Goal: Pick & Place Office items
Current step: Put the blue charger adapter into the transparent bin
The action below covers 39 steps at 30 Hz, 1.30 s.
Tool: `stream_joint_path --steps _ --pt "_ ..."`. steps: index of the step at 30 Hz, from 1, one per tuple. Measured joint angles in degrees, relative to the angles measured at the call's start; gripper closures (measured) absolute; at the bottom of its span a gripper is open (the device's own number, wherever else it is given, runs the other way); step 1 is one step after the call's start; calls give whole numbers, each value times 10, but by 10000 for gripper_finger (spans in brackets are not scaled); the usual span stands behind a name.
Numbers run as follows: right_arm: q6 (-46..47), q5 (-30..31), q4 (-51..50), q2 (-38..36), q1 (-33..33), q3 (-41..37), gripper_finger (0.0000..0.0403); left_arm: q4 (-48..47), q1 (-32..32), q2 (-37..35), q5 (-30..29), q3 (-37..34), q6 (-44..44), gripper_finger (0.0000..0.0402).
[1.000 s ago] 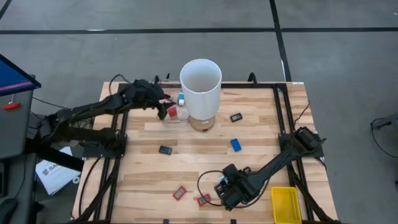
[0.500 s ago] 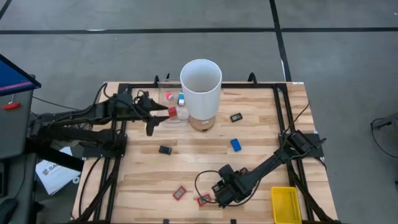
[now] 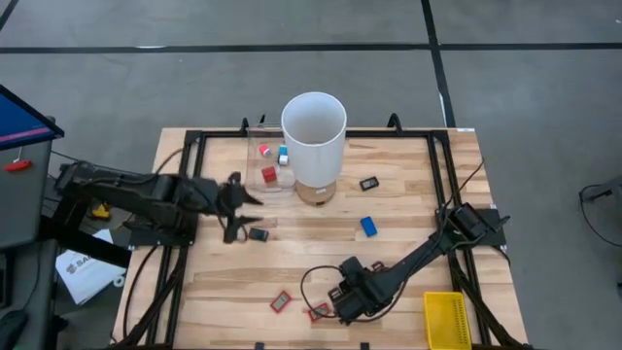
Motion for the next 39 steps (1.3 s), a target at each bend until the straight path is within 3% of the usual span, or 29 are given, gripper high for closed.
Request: stream_joint_path --steps 3,9,13,18,24,29,35,39 --pt "-17 13 0 0 3 21 266 -5 -70 27 -32 0 3 211" --pt "-65 37 0 0 14 70 266 -12 -212 120 -177 -1 16 211" --pt "-103 39 14 -1 17 97 266 51 -283 208 -271 -1 65 211" --pt "-198 25 135 -7 18 108 266 202 -333 302 -359 -1 158 201" --pt "-263 8 185 -28 16 107 266 370 -359 367 -397 -1 320 186" --pt "-337 2 273 -52 10 107 266 493 -368 385 -364 0 435 178" --pt "-394 -21 301 -60 -14 107 266 559 -368 385 -328 0 512 161" --pt "-417 -38 305 -60 -35 107 266 563 -368 385 -314 0 518 154"
